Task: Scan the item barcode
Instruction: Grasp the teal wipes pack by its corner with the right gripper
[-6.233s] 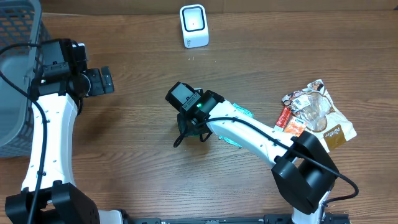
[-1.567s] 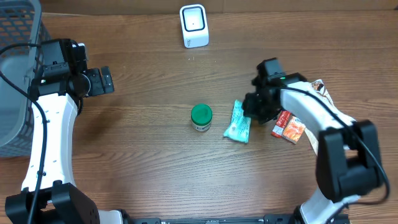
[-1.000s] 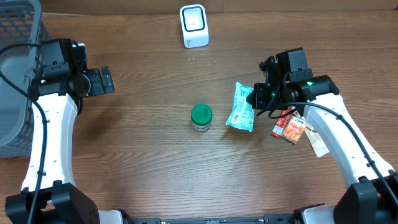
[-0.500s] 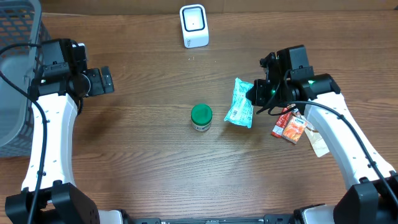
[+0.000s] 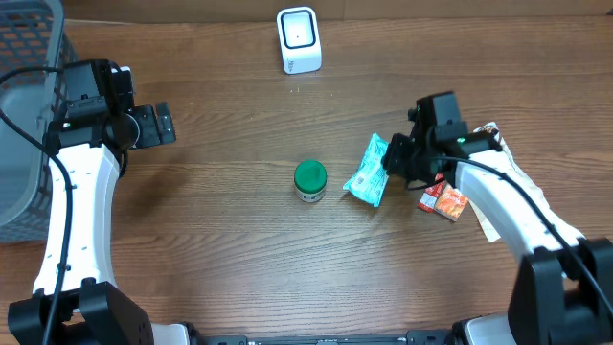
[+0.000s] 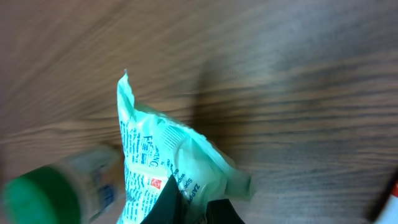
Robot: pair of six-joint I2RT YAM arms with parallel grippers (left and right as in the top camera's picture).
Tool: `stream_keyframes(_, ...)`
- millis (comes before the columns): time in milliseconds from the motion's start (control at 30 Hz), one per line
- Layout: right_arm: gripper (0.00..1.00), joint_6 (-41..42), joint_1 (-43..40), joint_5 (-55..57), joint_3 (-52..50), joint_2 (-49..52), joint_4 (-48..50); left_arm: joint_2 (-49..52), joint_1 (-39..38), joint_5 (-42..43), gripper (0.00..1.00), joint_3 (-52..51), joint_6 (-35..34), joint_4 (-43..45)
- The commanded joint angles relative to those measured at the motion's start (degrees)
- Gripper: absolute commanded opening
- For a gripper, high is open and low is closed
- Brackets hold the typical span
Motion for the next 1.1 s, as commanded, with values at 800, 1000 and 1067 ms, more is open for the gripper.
stream_keyframes(800, 0.04, 2.10, -2.51, -7.41, -1.70, 1.68, 4.11, 0.33, -0.13, -0.15, 1.00, 0.39, -0.55, 0.04)
stream_keyframes(1000, 0.04, 2.58, -2.56, -6.86, -7.32, 6.45, 11.39, 0.33, -0.13, -0.13, 1.00, 0.39, -0.55, 0.04)
stream_keyframes(1067, 0.04, 2.56, -2.58, -6.29, -7.63, 8.59, 11.30, 0.33, -0.13, -0.13, 1.00, 0.39, -0.55, 0.04)
